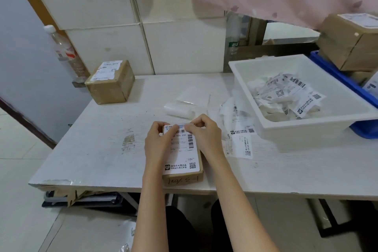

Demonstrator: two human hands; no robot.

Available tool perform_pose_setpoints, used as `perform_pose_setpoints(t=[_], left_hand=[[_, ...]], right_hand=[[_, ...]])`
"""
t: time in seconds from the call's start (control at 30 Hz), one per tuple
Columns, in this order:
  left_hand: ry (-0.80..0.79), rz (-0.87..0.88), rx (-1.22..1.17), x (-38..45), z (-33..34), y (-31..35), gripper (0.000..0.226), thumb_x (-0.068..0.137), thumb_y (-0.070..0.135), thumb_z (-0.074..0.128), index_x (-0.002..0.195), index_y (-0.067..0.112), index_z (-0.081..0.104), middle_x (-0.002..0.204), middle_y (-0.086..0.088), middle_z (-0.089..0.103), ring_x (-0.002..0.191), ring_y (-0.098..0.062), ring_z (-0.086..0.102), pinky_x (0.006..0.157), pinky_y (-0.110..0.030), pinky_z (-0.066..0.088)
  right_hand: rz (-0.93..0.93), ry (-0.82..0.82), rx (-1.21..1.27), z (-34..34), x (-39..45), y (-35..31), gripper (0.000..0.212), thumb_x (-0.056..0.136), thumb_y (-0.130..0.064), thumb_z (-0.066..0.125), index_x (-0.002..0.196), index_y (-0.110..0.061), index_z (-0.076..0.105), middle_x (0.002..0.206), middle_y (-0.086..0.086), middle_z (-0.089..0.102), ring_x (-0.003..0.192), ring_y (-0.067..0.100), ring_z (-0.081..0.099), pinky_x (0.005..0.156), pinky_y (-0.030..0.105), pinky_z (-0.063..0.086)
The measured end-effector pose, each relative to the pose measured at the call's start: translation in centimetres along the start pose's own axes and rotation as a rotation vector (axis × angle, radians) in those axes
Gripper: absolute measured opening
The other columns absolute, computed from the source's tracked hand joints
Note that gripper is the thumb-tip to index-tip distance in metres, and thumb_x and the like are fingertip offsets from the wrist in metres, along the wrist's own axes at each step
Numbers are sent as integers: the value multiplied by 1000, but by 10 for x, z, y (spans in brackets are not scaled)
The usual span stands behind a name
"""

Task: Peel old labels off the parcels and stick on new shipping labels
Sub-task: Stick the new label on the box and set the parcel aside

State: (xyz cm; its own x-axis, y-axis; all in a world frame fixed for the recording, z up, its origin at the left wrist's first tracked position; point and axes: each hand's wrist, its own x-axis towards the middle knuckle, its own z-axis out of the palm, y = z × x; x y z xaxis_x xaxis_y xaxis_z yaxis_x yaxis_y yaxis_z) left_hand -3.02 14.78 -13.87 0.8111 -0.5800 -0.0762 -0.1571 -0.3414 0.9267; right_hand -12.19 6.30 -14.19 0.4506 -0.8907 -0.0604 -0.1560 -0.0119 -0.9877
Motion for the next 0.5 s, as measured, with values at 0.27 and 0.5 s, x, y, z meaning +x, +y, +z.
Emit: perform_pose_setpoints(t=[0.27,0.5], left_hand=[[-20,-65,-78,2,1,-1,20,77,43,59,92,32,65,92,6,70,93,-23,67,91,-52,51],[19,-140,-178,8,1,-3,6,90,22,53,92,27,52,92,2,62,95,-27,62,89,-49,47]], right_hand=[[-35,55,-22,-1,2,0,13,89,-10,60,79,-8,69,73,-5,65,67,1,55,56,6,38],[-15,-10,-116,4,-10,-3,28,82,-35,72,102,-17,64,96,-4,66,87,13,63,76,29,52]])
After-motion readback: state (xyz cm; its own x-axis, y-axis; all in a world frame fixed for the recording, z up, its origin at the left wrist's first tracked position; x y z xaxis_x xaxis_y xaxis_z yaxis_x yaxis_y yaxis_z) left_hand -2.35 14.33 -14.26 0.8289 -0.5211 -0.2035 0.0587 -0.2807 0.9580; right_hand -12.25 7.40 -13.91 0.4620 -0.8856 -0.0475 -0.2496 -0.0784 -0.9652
